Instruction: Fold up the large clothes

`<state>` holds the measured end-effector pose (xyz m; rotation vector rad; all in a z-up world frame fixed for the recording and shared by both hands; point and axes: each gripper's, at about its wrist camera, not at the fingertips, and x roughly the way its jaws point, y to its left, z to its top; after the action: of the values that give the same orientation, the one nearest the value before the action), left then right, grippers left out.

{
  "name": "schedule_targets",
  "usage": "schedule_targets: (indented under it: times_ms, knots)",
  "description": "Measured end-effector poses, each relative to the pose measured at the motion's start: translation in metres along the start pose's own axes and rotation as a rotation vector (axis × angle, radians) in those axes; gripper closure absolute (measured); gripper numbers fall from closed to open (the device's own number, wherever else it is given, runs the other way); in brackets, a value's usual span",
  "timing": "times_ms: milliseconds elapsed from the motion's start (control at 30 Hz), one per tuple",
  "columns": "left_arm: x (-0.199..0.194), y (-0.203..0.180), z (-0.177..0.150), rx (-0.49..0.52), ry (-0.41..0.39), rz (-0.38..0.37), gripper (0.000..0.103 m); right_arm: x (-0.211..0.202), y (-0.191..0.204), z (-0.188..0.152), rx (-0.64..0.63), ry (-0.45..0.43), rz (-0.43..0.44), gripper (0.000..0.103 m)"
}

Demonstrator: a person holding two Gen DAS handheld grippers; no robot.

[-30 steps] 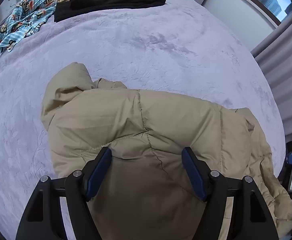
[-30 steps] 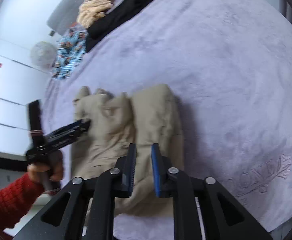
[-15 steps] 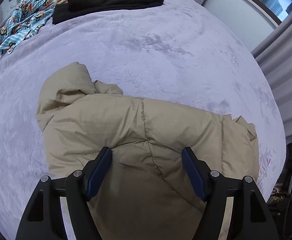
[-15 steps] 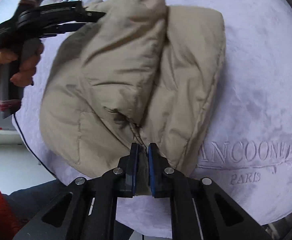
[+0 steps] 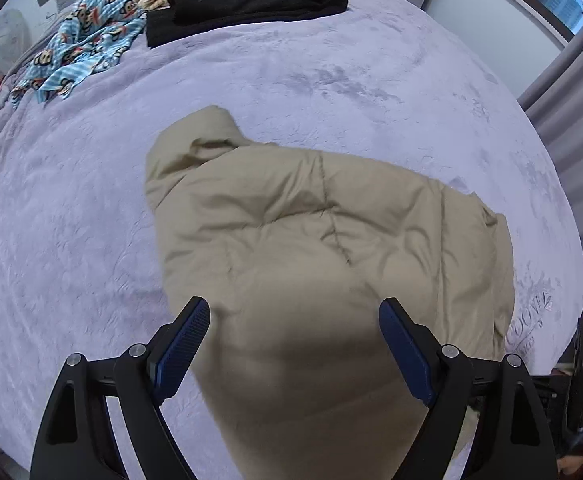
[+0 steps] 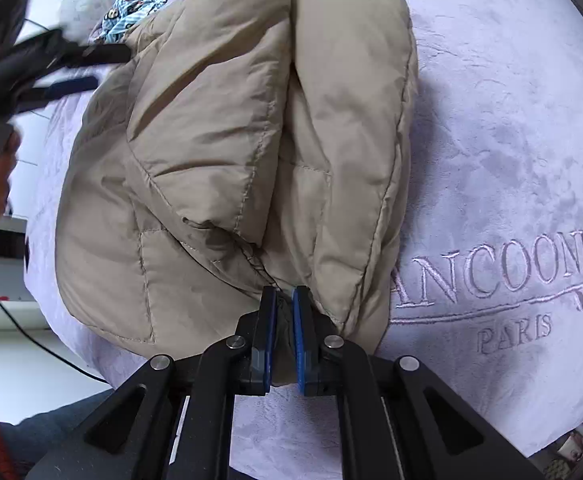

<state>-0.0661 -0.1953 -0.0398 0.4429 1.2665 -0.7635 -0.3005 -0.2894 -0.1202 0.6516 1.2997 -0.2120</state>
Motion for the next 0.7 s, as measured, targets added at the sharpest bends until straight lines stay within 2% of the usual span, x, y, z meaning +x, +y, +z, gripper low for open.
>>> schedule_targets:
  times_ms: [100,200,400,433,467,700]
  knots:
    - [-0.013,0.015,-0.025,-0.035,0.009,0.014,0.016,-0.007,-0.004,0.002,0.028,0.004,-0.001,0.096]
    - [-0.017,0.027,-0.046,-0.059,0.018,0.027,0.016,-0.025,-0.006,0.007,0.069,-0.039,0.015,0.091]
    - [-0.013,0.046,-0.068,-0.110,0.034,0.014,0.015,-0.034,-0.008,0.013,0.160,-0.036,-0.006,0.091]
    - [-0.013,0.049,-0.070,-0.113,0.030,0.014,0.012,-0.036,-0.005,0.016,0.157,-0.035,-0.017,0.091]
    - [-0.014,0.052,-0.072,-0.119,0.031,0.014,0.000,-0.036,-0.003,0.016,0.151,-0.035,-0.033,0.091]
    - [-0.016,0.066,-0.086,-0.086,0.026,-0.027,0.000,-0.034,0.009,0.003,0.250,-0.072,-0.082,0.088]
